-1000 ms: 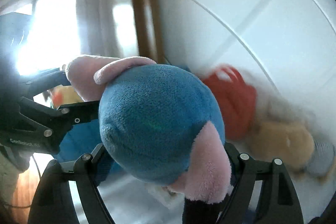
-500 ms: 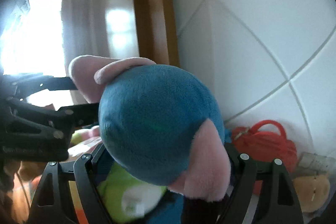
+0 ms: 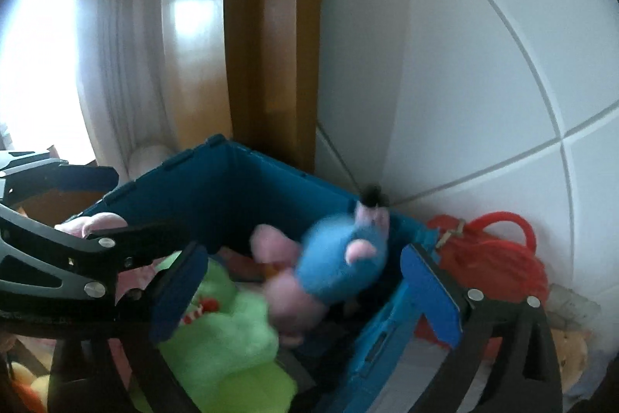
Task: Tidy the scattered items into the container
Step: 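Carry the pig plush over the blue crate and open the right tool, then move both tools back to the picture book and blue duster on the bed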
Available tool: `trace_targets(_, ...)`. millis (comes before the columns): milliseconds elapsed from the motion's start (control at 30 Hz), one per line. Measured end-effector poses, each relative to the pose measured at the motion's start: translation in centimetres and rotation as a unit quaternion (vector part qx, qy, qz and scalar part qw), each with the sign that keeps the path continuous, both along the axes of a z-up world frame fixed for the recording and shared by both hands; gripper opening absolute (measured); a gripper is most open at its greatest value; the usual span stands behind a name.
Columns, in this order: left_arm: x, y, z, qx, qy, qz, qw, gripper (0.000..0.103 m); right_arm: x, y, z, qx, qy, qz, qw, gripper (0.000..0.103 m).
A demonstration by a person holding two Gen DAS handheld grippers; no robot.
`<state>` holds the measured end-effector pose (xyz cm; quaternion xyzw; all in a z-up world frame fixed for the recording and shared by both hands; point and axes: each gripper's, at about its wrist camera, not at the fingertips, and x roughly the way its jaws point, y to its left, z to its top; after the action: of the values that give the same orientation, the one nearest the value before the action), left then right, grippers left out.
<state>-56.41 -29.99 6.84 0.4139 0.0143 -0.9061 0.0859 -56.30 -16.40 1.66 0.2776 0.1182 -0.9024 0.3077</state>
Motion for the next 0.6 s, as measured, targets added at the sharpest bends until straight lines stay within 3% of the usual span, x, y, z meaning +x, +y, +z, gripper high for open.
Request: trace_targets(600,3.9,1.8,0.6,0.014,-0.001,-0.015,0.9998,0.082,3.9,2.9,1.6,0.024,0.013,-0.031,0.999,0.102)
